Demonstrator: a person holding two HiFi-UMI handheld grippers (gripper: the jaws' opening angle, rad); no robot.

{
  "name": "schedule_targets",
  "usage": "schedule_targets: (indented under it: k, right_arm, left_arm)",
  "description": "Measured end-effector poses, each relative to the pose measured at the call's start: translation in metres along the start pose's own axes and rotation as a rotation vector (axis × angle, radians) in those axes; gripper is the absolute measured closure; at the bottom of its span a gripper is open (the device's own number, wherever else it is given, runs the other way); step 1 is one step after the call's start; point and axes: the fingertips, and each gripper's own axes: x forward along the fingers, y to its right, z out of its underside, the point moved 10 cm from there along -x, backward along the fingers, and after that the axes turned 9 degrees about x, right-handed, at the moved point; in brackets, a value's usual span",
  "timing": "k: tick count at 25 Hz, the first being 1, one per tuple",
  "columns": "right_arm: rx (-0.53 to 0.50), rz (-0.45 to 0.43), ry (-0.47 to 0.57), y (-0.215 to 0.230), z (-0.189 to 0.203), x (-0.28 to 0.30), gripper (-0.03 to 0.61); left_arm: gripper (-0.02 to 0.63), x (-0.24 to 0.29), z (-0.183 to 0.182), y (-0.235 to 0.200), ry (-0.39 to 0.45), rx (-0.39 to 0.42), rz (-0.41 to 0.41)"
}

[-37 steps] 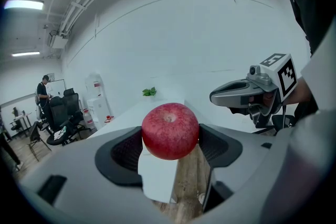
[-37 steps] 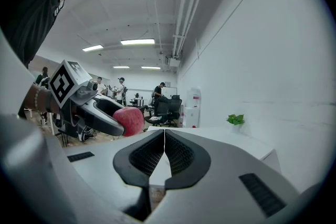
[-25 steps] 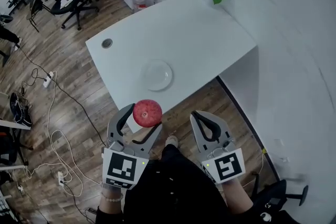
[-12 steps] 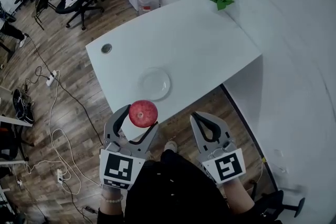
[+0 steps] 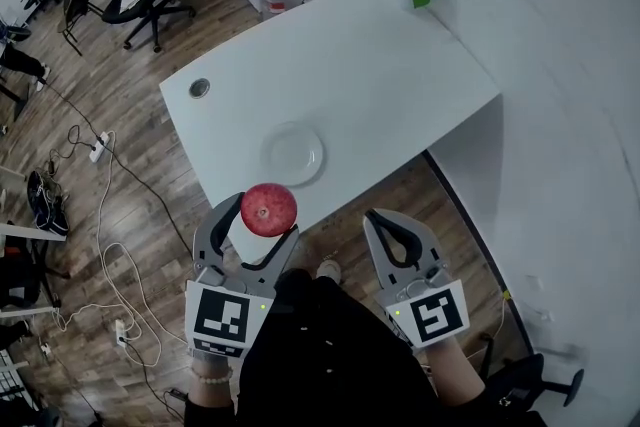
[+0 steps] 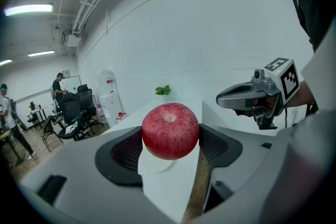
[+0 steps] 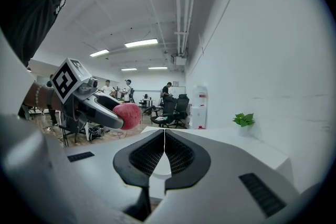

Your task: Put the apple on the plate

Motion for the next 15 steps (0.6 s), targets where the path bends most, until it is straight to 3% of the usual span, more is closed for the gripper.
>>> schedule_targets:
  k: [15]
  right_arm:
    - [0.002, 0.046, -0.017, -0.005, -0.007, 0.015, 0.537]
  left_arm:
    - [0.267, 0.01, 0.002, -0.025, 0.018, 0.019, 0.043]
